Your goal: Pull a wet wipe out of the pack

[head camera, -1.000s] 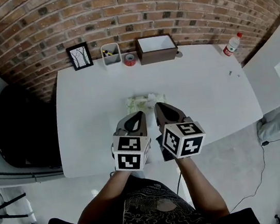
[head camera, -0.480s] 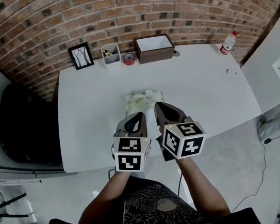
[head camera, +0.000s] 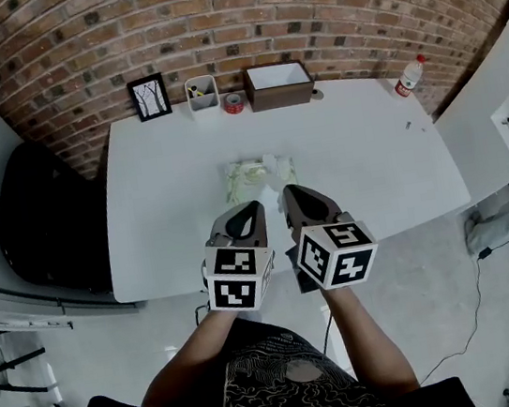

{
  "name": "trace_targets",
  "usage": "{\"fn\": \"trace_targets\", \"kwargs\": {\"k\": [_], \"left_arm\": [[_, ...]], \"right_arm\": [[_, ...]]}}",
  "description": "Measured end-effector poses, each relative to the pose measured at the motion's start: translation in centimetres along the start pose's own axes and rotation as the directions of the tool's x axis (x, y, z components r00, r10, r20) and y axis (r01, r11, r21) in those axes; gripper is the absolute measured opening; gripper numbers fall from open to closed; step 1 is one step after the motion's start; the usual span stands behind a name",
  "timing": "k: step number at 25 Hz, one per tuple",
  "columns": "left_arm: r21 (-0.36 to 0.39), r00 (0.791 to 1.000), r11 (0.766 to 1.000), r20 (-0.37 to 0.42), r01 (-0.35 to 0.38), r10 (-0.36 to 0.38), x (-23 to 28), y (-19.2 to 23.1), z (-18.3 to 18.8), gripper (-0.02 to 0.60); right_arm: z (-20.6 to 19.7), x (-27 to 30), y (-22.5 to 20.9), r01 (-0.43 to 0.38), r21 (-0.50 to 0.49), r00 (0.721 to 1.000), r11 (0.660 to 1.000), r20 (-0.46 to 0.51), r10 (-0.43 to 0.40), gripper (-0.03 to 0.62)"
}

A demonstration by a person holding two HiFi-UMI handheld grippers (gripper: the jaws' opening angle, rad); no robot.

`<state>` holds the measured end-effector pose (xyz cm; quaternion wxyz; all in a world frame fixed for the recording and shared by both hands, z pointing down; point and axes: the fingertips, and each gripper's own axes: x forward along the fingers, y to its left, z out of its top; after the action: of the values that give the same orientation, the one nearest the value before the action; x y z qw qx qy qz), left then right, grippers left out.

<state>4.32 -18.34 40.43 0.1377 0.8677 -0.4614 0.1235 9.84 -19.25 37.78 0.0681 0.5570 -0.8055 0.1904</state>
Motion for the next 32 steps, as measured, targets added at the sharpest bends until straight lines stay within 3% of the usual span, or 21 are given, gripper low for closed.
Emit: {"fn": "trace_targets", "kwargs": {"k": [32], "left_arm": [[0.03,0.998,0.999,0.059,0.029,-0.03,-10.2,-7.3,-1.4,0.012]], "right_arm": [[-4.0,-12.2,6.0,-0.019,-0.083,0.998,0.996,0.054,0.023,0.017]]}}
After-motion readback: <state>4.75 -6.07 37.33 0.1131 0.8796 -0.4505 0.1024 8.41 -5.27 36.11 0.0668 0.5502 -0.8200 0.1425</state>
